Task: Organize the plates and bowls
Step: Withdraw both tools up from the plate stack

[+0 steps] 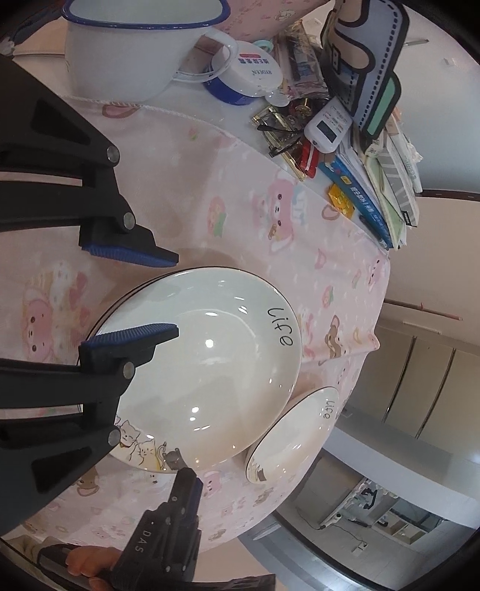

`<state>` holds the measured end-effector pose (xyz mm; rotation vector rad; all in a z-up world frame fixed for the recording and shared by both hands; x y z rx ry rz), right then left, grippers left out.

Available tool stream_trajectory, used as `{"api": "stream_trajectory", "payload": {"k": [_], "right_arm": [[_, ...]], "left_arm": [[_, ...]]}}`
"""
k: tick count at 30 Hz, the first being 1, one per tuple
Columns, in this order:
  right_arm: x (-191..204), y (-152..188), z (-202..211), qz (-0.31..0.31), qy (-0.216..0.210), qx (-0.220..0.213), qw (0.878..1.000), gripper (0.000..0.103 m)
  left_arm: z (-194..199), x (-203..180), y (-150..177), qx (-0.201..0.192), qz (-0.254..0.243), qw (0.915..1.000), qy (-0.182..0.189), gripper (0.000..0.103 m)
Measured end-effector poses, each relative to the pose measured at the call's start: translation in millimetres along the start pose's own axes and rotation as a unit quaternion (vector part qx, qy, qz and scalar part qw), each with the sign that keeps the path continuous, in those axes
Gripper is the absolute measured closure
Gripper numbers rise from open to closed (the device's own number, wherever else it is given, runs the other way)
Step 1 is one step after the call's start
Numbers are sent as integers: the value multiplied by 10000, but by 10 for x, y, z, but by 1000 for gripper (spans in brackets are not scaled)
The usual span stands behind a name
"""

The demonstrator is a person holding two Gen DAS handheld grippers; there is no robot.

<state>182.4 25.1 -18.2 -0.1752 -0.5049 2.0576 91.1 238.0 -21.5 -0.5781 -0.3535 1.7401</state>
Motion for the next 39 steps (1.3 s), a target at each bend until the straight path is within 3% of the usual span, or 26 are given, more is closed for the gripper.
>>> {"api": "stream_trajectory", "payload": {"k": [11, 12, 14, 18, 19, 22, 25, 32, 39], "right_arm": [[-49, 9, 254, -17, -10, -243, 9997, 84], [-70, 16, 274, -40, 2, -267, 9996, 84], [-128, 30, 316, -116, 36, -316, 9994, 84], [-280, 54, 400, -304, 23, -355, 9989, 82], [-327, 64, 428, -361, 22, -380, 9986, 78], [-474, 93, 526, -563, 24, -548, 9969, 59], [-586, 107, 642, -647, 144, -786, 9947, 55], [-776, 126, 1062, -719, 336, -1687, 9825, 34], [-902, 29, 1458, -664, 580, -2357, 9678, 33]], "left_arm": [[85, -178, 16, 33, -119, 9999, 118, 67], [78, -204, 13, 68, -153, 9998, 99, 62], [99, -299, 10, -31, -327, 9994, 105, 36], [164, -467, 1, -251, -509, 9982, 211, 23], [178, -508, -7, -284, -525, 9978, 274, 20], [230, -632, -43, -488, -569, 9964, 401, 19], [277, -753, -82, -578, -621, 9950, 526, 19], [442, -1093, -176, -919, -882, 9902, 571, 19], [616, -1398, -377, -1310, -930, 9844, 714, 19]]}}
Point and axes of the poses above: each gripper's, at about its wrist camera, not at the fingertips, and z roughly against the way its jaws point, x to its left, y to its underside, the point moved 2 cm from there along -z, roughly the way its jaws point, and after that the axes turned 1 degree about y, right-handed, at the moved point
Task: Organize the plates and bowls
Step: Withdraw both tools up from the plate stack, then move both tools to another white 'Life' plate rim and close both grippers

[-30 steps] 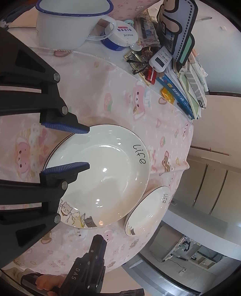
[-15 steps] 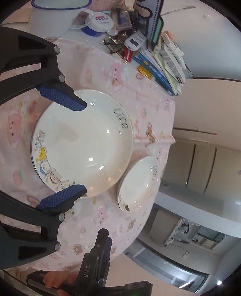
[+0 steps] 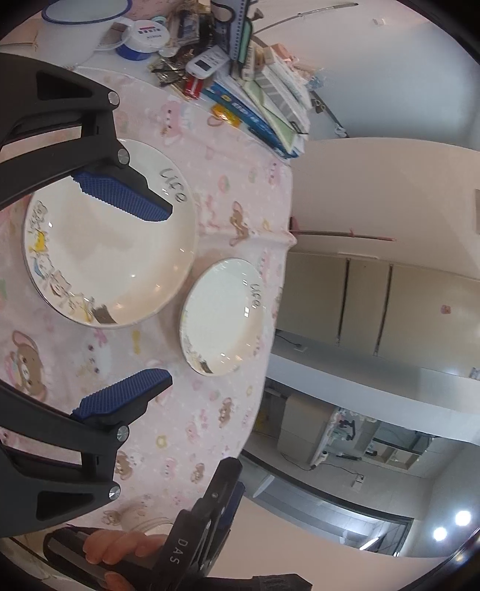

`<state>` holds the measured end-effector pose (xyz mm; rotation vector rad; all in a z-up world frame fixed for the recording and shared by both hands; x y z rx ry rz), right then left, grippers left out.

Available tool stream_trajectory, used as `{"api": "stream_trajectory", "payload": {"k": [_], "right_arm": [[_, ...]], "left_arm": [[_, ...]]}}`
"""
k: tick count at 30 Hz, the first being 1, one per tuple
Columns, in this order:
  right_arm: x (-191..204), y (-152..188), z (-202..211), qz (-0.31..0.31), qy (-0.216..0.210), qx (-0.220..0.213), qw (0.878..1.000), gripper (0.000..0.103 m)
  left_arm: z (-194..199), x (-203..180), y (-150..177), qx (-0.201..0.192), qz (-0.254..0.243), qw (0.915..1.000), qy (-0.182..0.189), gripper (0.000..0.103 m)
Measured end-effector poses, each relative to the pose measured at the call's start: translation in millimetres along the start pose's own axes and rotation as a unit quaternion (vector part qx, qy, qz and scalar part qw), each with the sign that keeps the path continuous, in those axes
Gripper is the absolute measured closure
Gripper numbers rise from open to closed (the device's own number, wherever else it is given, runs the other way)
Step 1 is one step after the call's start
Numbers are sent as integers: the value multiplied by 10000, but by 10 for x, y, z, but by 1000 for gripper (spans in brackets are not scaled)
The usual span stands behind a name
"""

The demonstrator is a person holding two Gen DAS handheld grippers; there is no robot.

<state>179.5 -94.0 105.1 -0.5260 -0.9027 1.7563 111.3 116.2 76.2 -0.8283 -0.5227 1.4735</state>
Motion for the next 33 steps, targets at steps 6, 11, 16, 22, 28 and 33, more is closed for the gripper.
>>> {"api": "stream_trajectory", "payload": {"k": [6, 11, 16, 22, 28, 33], "right_arm": [[-185, -240, 17, -299, 56, -284, 9991, 33], [-380, -442, -45, -559, 170, -399, 9975, 33], [-617, -589, -171, -928, 134, -390, 9948, 33], [-809, -846, -340, -1385, 151, -510, 9889, 33], [-812, -802, -778, -1360, 234, 32, 9904, 33], [-854, -683, -1135, -1351, 230, 539, 9891, 33]], "left_arm": [[-45, -245, -354, -252, -203, 9995, 25, 19], [-246, -257, -626, -314, -74, 9994, 158, 19], [-406, -218, -922, -379, 28, 9992, 152, 19], [-668, -155, -1218, -404, -44, 9989, 216, 19], [-1300, 134, -1174, 400, 291, 9988, -41, 19], [-1692, 406, -1114, 796, 605, 9949, -88, 20]]}}
Point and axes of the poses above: each gripper's, at about its wrist camera, not at the fingertips, and z roughly against the way its jaws point, x to its left, y to its underside, the point moved 2 cm from there along -z, roughly the way its jaws point, and after that the axes turned 1 degree about y, right-handed, at the moved point
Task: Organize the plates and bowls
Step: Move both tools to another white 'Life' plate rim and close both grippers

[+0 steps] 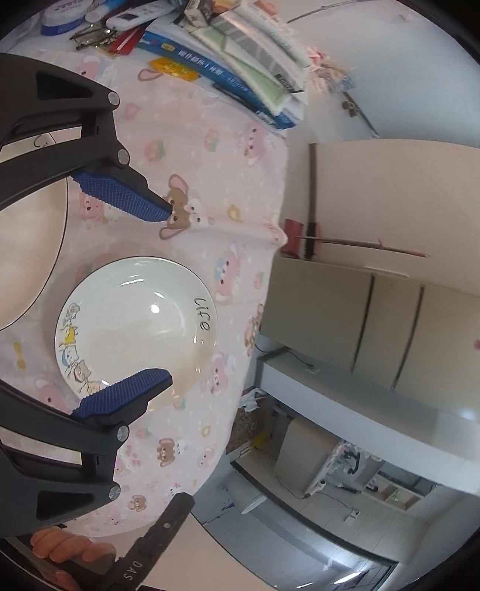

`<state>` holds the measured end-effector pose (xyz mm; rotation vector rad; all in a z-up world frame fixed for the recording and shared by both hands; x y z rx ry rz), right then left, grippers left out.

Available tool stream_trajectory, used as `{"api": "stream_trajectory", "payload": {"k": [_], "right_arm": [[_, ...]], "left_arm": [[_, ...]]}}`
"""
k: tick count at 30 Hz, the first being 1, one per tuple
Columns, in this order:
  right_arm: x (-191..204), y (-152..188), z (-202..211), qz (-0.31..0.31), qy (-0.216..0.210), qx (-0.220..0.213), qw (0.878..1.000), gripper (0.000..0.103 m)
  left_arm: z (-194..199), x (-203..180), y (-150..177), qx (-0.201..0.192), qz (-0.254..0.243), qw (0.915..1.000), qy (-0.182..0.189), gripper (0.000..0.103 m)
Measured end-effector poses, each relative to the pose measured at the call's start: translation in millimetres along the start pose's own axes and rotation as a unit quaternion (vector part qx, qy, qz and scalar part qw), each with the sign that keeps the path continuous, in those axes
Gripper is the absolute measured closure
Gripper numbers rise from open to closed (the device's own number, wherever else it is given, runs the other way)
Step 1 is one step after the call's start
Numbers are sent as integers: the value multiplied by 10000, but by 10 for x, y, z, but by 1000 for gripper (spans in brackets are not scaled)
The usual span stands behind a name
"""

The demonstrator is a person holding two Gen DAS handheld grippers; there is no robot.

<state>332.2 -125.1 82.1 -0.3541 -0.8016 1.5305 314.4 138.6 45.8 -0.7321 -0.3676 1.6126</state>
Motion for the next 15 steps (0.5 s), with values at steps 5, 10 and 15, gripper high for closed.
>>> {"api": "stream_trajectory", "payload": {"k": [5, 10, 15], "right_arm": [[-77, 93, -441, -4, -143, 716, 9973, 35], [-142, 225, -829, -180, -368, 1384, 9895, 48], [-227, 321, -1036, -353, -390, 1661, 9847, 53]], "left_arm": [[-442, 156, 62, 671, 332, 9954, 595, 37], [-767, 238, 163, 980, 399, 9943, 150, 45], [-949, 340, 235, 1226, 497, 9912, 81, 50]]}}
Point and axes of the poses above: each gripper's, at about its wrist camera, not at the fingertips, and z roughly against the way its jaws point, x to its left, y to its underside, the point moved 2 cm from there along -z, roughly the way its jaws point, and after that the axes turned 1 degree about y, right-handed, at the moved point
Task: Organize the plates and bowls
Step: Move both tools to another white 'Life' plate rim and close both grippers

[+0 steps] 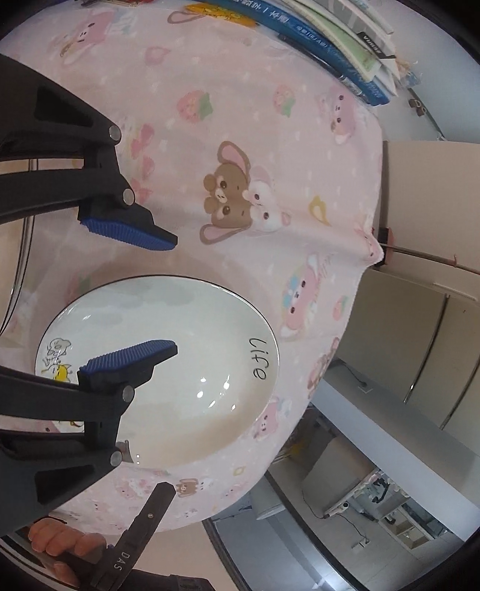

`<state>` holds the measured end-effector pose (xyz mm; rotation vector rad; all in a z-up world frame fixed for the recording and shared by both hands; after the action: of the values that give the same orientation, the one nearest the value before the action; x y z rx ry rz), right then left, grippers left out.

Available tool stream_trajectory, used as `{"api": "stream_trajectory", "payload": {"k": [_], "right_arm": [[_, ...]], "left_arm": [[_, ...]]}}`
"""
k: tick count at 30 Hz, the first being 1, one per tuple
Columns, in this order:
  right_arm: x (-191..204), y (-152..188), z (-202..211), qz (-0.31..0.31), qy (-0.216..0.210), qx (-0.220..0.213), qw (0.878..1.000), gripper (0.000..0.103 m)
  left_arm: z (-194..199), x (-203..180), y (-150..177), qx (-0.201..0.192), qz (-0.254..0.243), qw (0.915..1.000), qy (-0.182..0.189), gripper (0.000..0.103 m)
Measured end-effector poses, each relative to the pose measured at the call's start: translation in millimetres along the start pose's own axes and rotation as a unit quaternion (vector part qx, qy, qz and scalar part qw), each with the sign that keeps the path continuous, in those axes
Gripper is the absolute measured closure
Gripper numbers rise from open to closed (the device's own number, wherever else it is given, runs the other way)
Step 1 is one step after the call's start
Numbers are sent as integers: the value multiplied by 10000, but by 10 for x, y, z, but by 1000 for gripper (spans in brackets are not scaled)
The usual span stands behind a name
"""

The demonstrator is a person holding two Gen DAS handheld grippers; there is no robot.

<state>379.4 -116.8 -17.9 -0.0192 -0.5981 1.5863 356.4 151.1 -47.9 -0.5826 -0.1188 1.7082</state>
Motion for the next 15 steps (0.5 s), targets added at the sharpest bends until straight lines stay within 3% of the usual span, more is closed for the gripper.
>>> {"api": "stream_trajectory", "payload": {"k": [3, 7, 15], "right_arm": [[-49, 6, -124, -105, -95, 193, 9997, 59], [-92, 21, -307, -231, -259, 479, 9982, 75], [-202, 34, -461, -550, -804, 738, 9925, 79]], "left_arm": [[-88, 23, 8, 106, 30, 9999, 21, 53], [-227, 13, 42, 325, 44, 9994, 132, 69], [-302, 54, 31, 457, 146, 9984, 312, 79]]}}
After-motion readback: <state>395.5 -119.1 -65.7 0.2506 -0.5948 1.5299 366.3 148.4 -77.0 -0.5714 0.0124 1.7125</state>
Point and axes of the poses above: each gripper's, at about its wrist camera, not at the fingertips, and z roughly against the way its jaws point, x to its left, y to its underside, the point moved 2 cm from there along -z, roughly the way its jaws point, and after that the axes turned 1 degree about y, right-handed, at the moved point
